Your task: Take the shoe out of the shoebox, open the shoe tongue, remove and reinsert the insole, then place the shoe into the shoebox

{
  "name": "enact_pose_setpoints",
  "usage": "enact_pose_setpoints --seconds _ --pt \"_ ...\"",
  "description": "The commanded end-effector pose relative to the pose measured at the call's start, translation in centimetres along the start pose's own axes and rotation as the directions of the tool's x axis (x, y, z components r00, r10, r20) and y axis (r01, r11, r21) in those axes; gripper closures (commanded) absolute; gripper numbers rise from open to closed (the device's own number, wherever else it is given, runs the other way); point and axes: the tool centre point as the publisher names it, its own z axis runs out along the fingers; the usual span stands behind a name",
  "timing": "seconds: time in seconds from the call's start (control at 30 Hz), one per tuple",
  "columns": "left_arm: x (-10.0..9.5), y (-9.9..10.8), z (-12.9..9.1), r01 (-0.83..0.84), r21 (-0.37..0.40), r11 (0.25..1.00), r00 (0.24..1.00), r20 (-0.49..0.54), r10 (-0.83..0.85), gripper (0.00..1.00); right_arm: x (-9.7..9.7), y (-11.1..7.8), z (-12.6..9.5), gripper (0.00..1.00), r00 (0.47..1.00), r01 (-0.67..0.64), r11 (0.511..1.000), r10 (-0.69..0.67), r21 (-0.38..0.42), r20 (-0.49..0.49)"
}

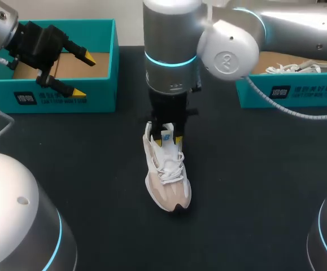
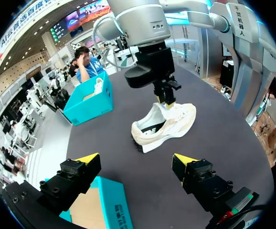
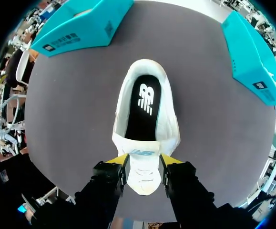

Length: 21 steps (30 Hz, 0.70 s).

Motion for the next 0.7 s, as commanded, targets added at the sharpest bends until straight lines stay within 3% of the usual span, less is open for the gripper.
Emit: enact_pose_setpoints --seconds 0.03,0.17,0.3,0.6,0.7 --pt "0.0 0.0 -0.1 0.000 -0.002 1.000 1.000 -0.002 0.000 0.00 -0.4 0.6 2.1 0.58 1.000 0.004 1.000 -0.004 0.009 -0.024" --pt "0.0 0.0 -0.1 0.000 -0.002 1.000 1.000 -0.002 0.000 0.00 -0.2 0.9 2.2 0.60 0.999 0.030 1.000 -0.029 0.011 -0.030" --pt "0.0 0.0 -0.1 0.000 -0.002 1.000 1.000 -0.002 0.000 0.00 -0.2 0.3 0.6 0.59 1.000 0.011 1.000 -0.011 -0.001 -0.005" --pt "0.0 0.0 -0.1 0.000 -0.002 1.000 1.000 -0.002 0.000 0.00 -0.4 2.2 2.9 0.60 0.998 0.060 0.998 -0.060 0.005 -0.034" --pt "0.0 0.0 -0.1 0.000 -0.002 1.000 1.000 -0.002 0.000 0.00 0.0 2.3 2.4 0.59 0.997 0.072 0.997 -0.072 0.007 -0.032"
